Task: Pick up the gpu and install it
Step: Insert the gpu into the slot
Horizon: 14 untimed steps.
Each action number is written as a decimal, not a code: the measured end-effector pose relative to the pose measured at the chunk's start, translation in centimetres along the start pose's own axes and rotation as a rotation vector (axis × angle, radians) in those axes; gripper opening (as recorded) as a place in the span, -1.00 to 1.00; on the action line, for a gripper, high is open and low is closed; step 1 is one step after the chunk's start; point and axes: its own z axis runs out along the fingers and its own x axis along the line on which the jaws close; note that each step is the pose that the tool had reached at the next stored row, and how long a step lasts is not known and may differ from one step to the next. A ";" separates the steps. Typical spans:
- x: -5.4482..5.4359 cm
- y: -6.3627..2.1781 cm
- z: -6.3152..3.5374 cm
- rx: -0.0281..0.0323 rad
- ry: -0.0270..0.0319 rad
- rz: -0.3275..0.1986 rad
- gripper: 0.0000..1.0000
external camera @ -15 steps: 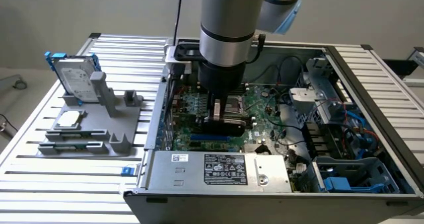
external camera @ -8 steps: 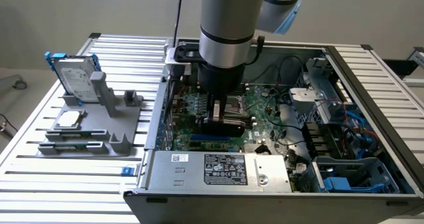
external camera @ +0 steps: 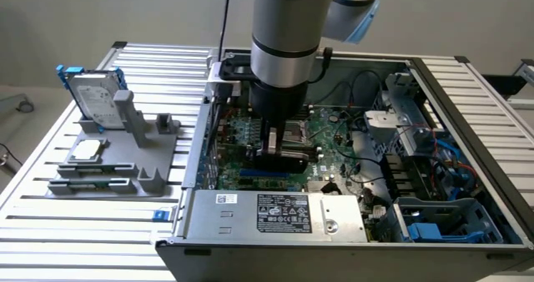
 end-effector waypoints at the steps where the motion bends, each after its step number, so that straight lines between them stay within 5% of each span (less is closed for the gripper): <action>1: 0.0 0.01 0.03 0.0000 0.0000 0.000 -0.47; 14: 0.0 0.11 0.52 0.0000 -0.0001 0.000 -0.47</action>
